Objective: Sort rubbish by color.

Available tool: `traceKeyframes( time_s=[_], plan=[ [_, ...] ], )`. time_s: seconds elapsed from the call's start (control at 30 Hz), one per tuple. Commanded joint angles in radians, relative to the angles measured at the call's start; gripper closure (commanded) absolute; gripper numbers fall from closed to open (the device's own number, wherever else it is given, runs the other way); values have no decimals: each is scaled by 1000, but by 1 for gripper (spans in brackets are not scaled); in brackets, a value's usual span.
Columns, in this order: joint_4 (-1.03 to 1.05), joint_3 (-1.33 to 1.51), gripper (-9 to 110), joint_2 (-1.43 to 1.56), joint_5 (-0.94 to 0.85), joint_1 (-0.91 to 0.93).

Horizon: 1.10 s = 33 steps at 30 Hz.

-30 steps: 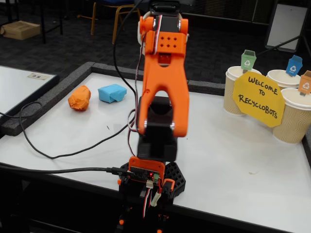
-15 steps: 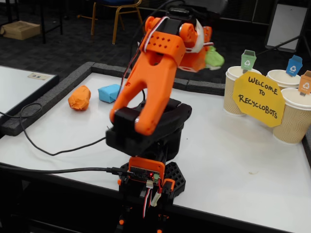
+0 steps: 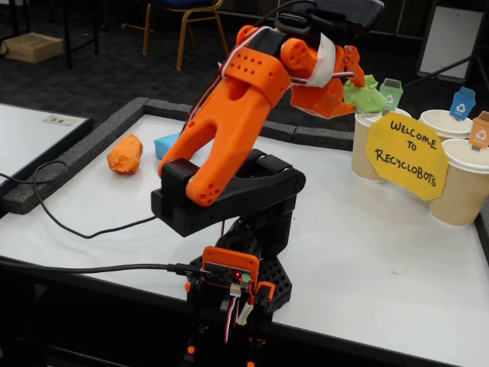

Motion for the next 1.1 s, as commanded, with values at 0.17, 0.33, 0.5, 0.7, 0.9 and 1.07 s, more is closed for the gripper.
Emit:
traceKeyframes(
  time_s=[0.17, 0.33, 0.5, 0.7, 0.9, 1.07],
  plan=[
    [28, -127, 101, 8, 3, 34],
    [101, -181, 101, 8, 3, 34],
    [178, -268, 101, 8, 3, -3],
    [232, -385, 101, 8, 3, -21],
    [264, -449, 101, -34, 3, -11],
    [256, -514, 101, -141, 3, 23]
  ],
)
